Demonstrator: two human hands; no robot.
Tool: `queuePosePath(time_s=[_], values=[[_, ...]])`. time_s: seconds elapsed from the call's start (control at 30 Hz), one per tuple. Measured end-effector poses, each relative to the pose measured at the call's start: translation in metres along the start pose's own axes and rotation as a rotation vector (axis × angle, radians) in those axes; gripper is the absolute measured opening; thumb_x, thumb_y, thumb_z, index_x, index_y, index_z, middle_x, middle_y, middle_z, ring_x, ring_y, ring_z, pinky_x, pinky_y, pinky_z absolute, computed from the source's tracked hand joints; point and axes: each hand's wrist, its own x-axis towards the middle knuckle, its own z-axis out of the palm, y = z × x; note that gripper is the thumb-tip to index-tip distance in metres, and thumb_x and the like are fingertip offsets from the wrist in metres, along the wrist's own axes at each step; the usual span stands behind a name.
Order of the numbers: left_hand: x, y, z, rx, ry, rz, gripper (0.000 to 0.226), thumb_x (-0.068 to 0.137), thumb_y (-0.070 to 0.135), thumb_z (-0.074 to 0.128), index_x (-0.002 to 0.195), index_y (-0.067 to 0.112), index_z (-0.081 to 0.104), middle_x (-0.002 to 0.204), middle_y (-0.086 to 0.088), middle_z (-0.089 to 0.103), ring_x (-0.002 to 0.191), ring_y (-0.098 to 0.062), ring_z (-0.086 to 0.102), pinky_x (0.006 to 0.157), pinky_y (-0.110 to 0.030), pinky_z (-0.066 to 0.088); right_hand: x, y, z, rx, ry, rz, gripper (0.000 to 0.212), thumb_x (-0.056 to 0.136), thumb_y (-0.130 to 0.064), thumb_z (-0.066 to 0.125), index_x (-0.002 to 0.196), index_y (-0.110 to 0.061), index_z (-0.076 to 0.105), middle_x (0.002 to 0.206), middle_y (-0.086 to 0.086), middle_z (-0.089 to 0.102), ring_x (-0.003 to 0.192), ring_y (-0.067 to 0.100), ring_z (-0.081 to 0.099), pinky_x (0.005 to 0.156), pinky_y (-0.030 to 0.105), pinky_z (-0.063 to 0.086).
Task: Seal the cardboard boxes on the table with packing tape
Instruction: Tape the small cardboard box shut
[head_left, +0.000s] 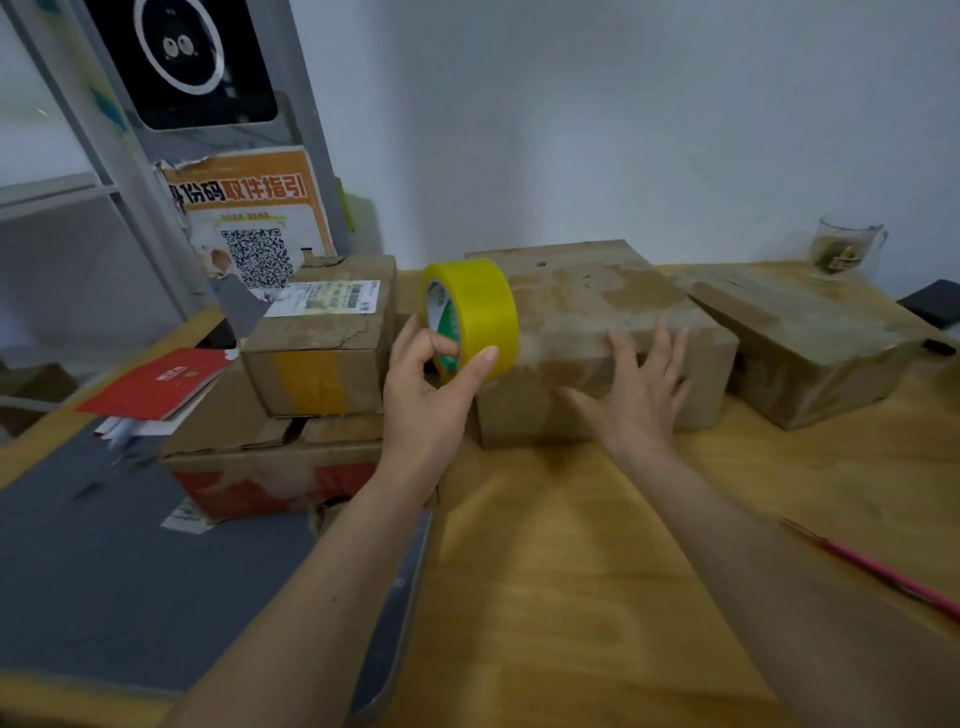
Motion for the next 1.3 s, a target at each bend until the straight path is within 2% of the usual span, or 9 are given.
queuePosePath(time_s=[0.13, 0.3, 0.5, 0.73, 0.83, 1.03, 1.13, 1.23, 1.3], values=[[-0.005, -0.005, -0.010, 0.106, 0.066, 0.071, 0.024, 0.083, 0.023, 0.079, 0.077, 0.022, 0.056, 0.153, -0.004, 0.041, 0.146, -0.008, 0.029, 0.111, -0.027, 0.034, 0.018, -0.009, -0.005, 0.188, -0.058, 0.014, 0.074, 0.089, -0.027, 0.066, 0.150, -0.016, 0.026, 0.162, 0.006, -0.007, 0.148, 0.024, -0.011, 0.120, 0.045, 0.009], [-0.013, 0.001, -0.016, 0.131, -0.006, 0.190, 0.027, 0.078, 0.020, 0.083, 0.077, 0.026, 0.057, 0.152, -0.006, 0.040, 0.142, -0.005, 0.032, 0.100, -0.002, 0.031, -0.016, -0.038, -0.035, 0.805, -0.199, -0.126, 0.062, 0.090, -0.051, 0.057, 0.142, -0.020, 0.042, 0.143, -0.004, 0.047, 0.134, 0.015, 0.043, 0.104, 0.031, 0.038], [-0.029, 0.023, -0.013, -0.058, -0.311, 0.091, 0.030, 0.064, 0.036, 0.083, 0.076, 0.016, 0.065, 0.146, -0.004, 0.050, 0.139, -0.010, 0.042, 0.116, -0.037, 0.035, -0.035, -0.052, -0.074, 1.435, -0.802, 0.004, 0.077, 0.073, -0.072, 0.060, 0.128, -0.018, 0.061, 0.124, 0.014, 0.065, 0.108, 0.029, 0.064, 0.080, 0.040, 0.054], [-0.036, 0.051, -0.033, -0.267, -0.435, -0.066, 0.017, 0.065, 0.025, 0.087, 0.073, 0.023, 0.072, 0.147, -0.003, 0.051, 0.140, -0.025, 0.043, 0.105, -0.061, 0.043, -0.059, -0.047, -0.078, 1.600, -0.866, 0.222, 0.053, 0.090, -0.030, 0.057, 0.134, 0.000, 0.053, 0.131, 0.023, 0.058, 0.115, 0.032, 0.059, 0.099, 0.044, 0.050], [-0.040, 0.058, -0.040, -0.182, -0.500, -0.087, 0.021, 0.064, 0.021, 0.087, 0.079, 0.019, 0.073, 0.151, -0.001, 0.046, 0.141, -0.022, 0.042, 0.103, -0.059, 0.046, -0.073, -0.057, -0.073, 1.364, -0.911, 0.180, 0.018, 0.084, -0.012, 0.063, 0.093, -0.013, 0.079, 0.103, 0.016, 0.072, 0.090, 0.029, 0.071, 0.080, 0.039, 0.059], [-0.051, 0.066, -0.047, -0.116, -0.533, -0.161, 0.034, 0.066, 0.012, 0.080, 0.099, 0.013, 0.075, 0.133, 0.000, 0.062, 0.119, -0.015, 0.063, 0.086, -0.043, 0.059, -0.070, -0.060, -0.076, 1.425, -0.794, 0.321, 0.042, 0.098, -0.020, 0.048, 0.069, -0.014, 0.079, 0.081, 0.012, 0.074, 0.065, 0.022, 0.071, 0.059, 0.037, 0.060], [-0.050, 0.069, -0.053, -0.136, -0.456, -0.169, 0.044, 0.072, 0.014, 0.080, 0.114, 0.016, 0.069, 0.114, -0.003, 0.073, 0.100, -0.019, 0.072, 0.076, -0.031, 0.061, -0.073, -0.058, -0.073, 1.516, -0.731, 0.423, 0.038, 0.097, -0.021, 0.049, 0.073, -0.008, 0.077, 0.079, 0.015, 0.073, 0.063, 0.027, 0.070, 0.057, 0.034, 0.059], [-0.039, 0.063, -0.055, 0.220, -0.045, -0.025, 0.058, 0.077, 0.028, 0.084, 0.128, 0.029, 0.057, 0.132, 0.008, 0.059, 0.120, -0.010, 0.058, 0.094, -0.029, 0.052, -0.079, -0.064, -0.076, 1.612, -0.732, 0.505, 0.016, 0.079, -0.015, 0.066, 0.091, -0.003, 0.068, 0.077, 0.019, 0.072, 0.060, 0.030, 0.069, 0.053, 0.032, 0.058], [-0.031, 0.056, -0.056, 0.485, 0.234, 0.053, 0.079, 0.075, 0.039, 0.084, 0.142, 0.030, 0.042, 0.150, 0.002, 0.039, 0.140, -0.017, 0.034, 0.113, -0.041, 0.037, -0.081, -0.069, -0.075, 1.655, -0.741, 0.506, 0.054, 0.047, -0.012, 0.078, 0.098, -0.005, 0.064, 0.079, 0.020, 0.072, 0.061, 0.032, 0.069, 0.055, 0.033, 0.058]])
